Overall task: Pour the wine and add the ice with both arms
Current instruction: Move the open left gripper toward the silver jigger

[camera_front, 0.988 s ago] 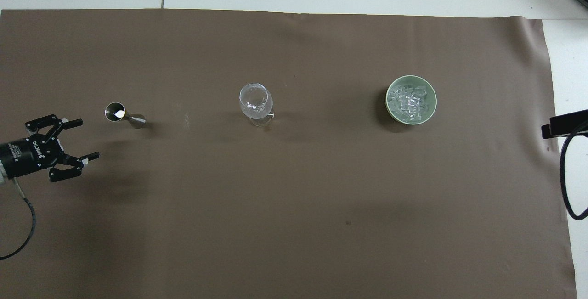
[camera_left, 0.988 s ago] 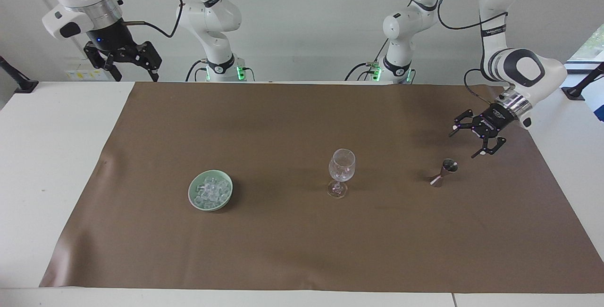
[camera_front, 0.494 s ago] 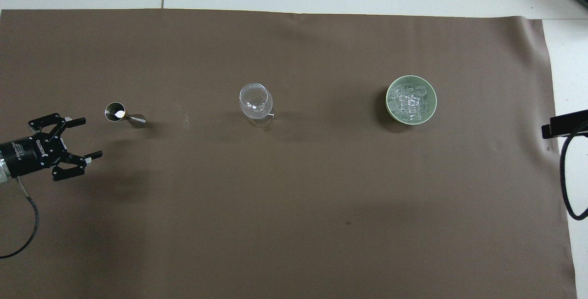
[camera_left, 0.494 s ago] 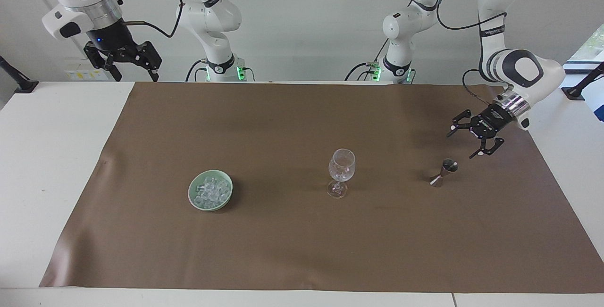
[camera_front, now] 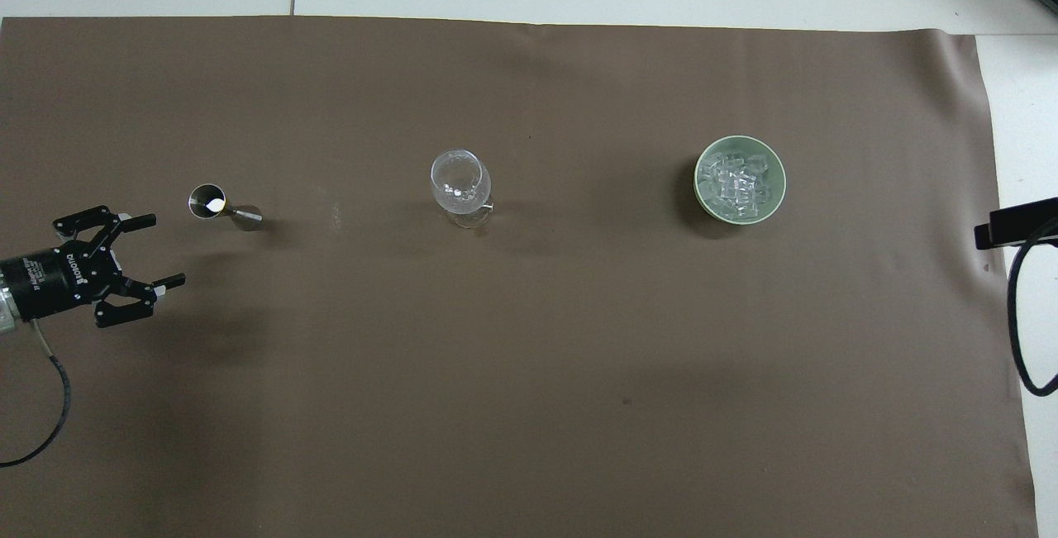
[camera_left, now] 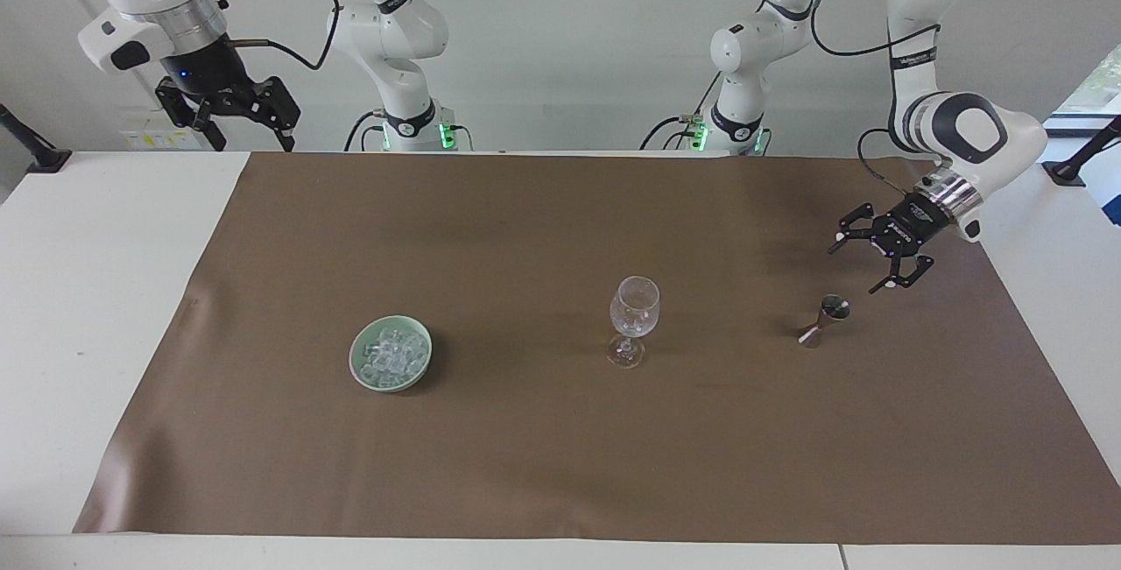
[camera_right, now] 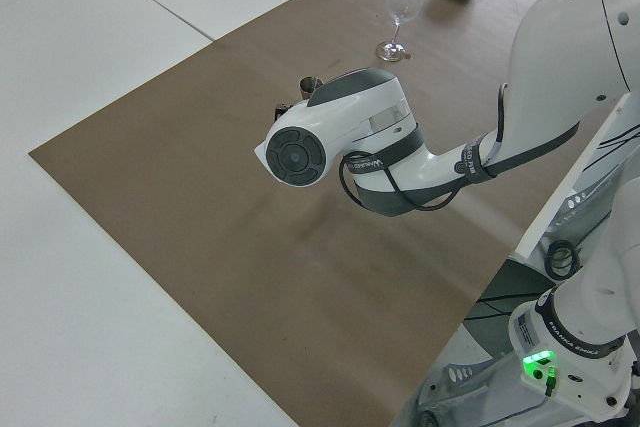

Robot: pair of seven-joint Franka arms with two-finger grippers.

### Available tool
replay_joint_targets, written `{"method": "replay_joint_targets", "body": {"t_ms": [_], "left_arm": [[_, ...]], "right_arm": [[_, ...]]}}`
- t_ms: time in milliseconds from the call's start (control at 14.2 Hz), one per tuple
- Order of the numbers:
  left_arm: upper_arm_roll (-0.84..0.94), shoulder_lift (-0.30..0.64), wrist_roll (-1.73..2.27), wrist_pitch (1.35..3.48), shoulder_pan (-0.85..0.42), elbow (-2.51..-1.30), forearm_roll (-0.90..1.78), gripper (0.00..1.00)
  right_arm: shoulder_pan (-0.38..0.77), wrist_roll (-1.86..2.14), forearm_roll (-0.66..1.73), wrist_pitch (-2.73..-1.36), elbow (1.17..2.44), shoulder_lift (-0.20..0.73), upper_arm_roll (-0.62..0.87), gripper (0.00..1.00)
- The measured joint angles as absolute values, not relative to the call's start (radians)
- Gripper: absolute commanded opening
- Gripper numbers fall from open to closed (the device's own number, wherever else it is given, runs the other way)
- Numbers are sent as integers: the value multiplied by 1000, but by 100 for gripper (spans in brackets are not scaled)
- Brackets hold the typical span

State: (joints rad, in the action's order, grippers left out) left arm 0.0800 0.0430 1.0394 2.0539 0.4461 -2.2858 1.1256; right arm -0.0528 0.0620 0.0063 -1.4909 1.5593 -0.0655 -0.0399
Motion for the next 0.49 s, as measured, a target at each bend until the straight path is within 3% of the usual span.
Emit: {"method": "replay_joint_targets", "body": {"t_ms": [494], "left_arm": [[93,127,945,2042,488,-2296,1247,100]], "right_arm": [[-53,62,6,-1491,1559,-65,-40,100]]}}
